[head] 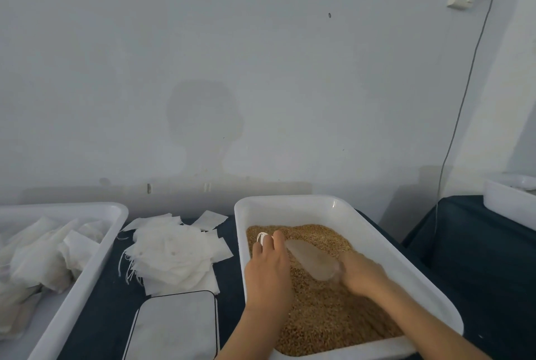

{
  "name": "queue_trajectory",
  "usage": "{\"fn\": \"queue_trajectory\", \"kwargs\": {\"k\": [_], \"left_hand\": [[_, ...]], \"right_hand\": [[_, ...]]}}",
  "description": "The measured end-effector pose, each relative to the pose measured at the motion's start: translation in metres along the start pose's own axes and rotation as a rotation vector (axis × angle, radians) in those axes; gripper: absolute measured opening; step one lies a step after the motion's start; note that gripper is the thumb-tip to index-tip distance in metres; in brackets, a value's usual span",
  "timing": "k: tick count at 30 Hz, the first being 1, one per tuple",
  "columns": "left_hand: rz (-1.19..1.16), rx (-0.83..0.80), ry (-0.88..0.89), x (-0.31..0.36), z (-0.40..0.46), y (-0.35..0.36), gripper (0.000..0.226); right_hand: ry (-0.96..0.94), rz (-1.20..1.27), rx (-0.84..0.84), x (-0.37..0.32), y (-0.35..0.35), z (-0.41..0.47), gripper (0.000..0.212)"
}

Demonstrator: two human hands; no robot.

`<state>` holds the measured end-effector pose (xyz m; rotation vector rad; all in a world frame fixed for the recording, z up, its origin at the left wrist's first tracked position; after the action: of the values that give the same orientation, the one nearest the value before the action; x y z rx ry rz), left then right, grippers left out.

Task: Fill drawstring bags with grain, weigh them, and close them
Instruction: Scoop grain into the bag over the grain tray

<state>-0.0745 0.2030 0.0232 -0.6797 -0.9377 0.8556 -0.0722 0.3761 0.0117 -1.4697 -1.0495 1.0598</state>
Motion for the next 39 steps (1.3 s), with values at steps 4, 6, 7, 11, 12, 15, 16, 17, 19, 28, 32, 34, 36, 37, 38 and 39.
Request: {"fn": "queue_trajectory", "kwargs": {"k": [4,6,7,11,12,15,16,17,19,28,32,34,36,37,38,39], "left_hand": [[-0.020,-0.025,0.001,-0.002,-0.001,0.003,0.043],[-0.020,-0.031,0.008,-0.002,-0.001,0.003,0.040],[-0.017,-0.032,0.014,-0.001,-0.001,0.003,0.039],[0.003,-0.037,0.034,0.000,-0.002,0.002,0.038],[0.005,-0.039,0.037,0.001,-0.003,0.002,0.037],[0.007,-0.040,0.044,0.001,-0.003,0.002,0.037],[0.009,-0.038,0.047,0.001,-0.003,0.002,0.036],[0.010,-0.036,0.048,0.002,-0.003,0.002,0.036],[0.010,-0.036,0.048,0.002,-0.003,0.001,0.035],[0.010,-0.034,0.049,0.000,-0.002,0.005,0.033],[0.012,-0.024,0.044,0.000,-0.001,0.007,0.029],[0.012,-0.016,0.044,0.000,-0.001,0.007,0.027],[0.015,-0.010,0.051,0.000,-0.001,0.006,0.026],[0.015,-0.009,0.054,-0.001,-0.001,0.006,0.025],[0.013,-0.009,0.054,-0.001,-0.001,0.006,0.026],[0.010,-0.010,0.055,-0.002,-0.001,0.007,0.026]], "right_hand": [[-0.068,-0.037,0.031,0.015,-0.053,-0.010,0.011],[-0.059,-0.136,-0.047,0.023,-0.079,-0.023,0.015],[-0.048,-0.205,-0.093,0.026,-0.089,-0.030,0.017],[-0.079,-0.478,-0.230,0.027,-0.107,-0.054,0.030],[-0.081,-0.509,-0.280,0.025,-0.105,-0.060,0.033],[-0.091,-0.583,-0.404,0.013,-0.093,-0.068,0.039],[-0.101,-0.605,-0.432,0.009,-0.088,-0.068,0.040],[-0.120,-0.631,-0.463,0.005,-0.082,-0.067,0.041],[-0.159,-0.659,-0.520,-0.001,-0.067,-0.063,0.042],[-0.238,-0.344,-0.256,0.000,-0.026,-0.031,0.028],[-0.242,-0.103,-0.035,-0.005,-0.007,-0.029,0.008],[-0.235,-0.016,0.036,-0.010,-0.001,-0.031,0.014],[-0.223,0.006,0.082,-0.012,0.000,-0.032,0.018],[-0.208,0.001,0.097,-0.011,-0.002,-0.033,0.018],[-0.197,-0.005,0.111,-0.010,-0.006,-0.034,0.017],[-0.195,-0.026,0.119,-0.007,-0.010,-0.034,0.015]]}}
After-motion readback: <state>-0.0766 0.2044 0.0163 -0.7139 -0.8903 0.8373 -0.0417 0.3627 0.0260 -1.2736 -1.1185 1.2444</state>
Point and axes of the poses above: each hand's wrist, its own z-axis towards the middle knuckle, its own y-axis out of the palm, x = y × z, the point moved 5 cm from there along z, towards the middle knuckle, and after that the axes turned 1 degree about -y, right-handed, at the moved point
